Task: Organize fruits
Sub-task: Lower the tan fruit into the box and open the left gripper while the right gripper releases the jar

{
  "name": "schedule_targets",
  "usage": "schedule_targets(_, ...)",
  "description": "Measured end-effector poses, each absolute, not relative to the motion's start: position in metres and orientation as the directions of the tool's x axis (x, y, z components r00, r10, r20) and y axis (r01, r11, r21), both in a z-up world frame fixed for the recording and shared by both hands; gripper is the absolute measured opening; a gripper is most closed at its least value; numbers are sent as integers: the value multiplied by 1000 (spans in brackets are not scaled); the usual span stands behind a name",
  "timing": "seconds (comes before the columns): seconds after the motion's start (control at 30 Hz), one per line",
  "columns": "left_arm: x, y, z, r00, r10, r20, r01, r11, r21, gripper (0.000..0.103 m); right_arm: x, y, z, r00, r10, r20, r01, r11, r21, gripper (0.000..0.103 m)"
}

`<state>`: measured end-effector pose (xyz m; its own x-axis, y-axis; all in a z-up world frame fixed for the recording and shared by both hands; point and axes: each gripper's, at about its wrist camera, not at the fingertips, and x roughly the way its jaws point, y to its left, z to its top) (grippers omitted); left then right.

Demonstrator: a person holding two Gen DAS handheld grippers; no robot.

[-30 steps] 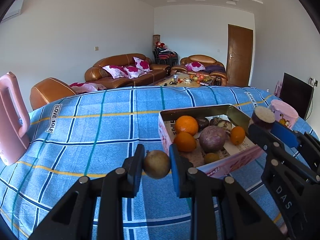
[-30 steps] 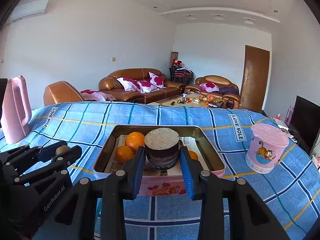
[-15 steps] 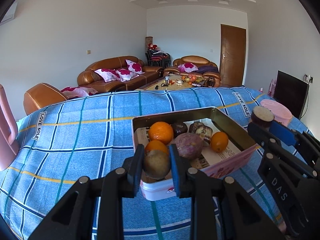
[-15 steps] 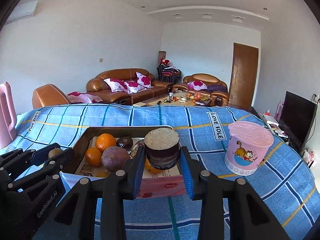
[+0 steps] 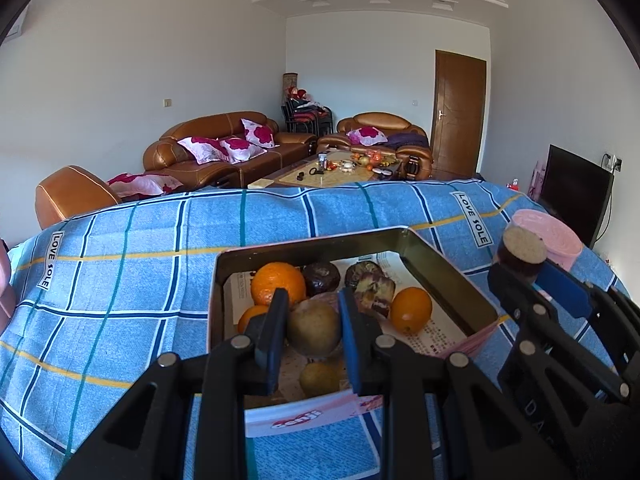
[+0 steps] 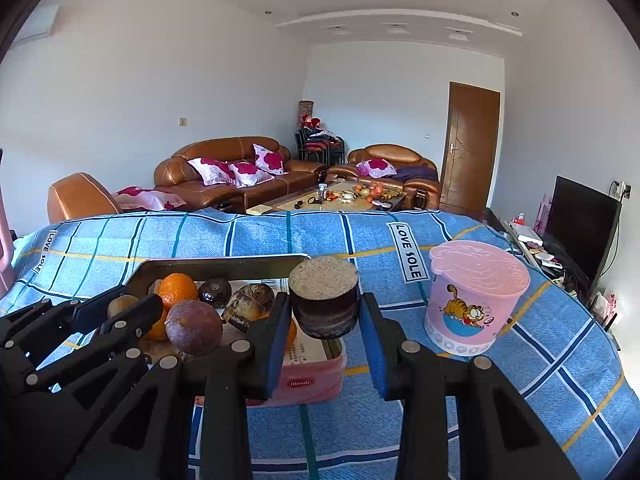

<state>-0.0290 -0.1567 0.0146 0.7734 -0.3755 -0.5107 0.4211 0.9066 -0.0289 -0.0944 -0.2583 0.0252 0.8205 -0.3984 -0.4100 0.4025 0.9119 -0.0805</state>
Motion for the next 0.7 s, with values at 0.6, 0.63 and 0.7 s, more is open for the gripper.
schedule_targets(0.6,1,-144,13,783,-345,-518,356,931,-81,27,-58,-256,19,787,-413,-459,391,909,-147,37)
schedule_targets(0.63,2,-144,12,783,-339,-521,352,933,-78,27,-54,-255,19,785,-418,-456,392,907,-156,37)
schedule_targets(0.7,4,-144,11,785,-326,-526,343,937,-69,27,-45,-256,18,784,-418,-458,392,907,-157,37)
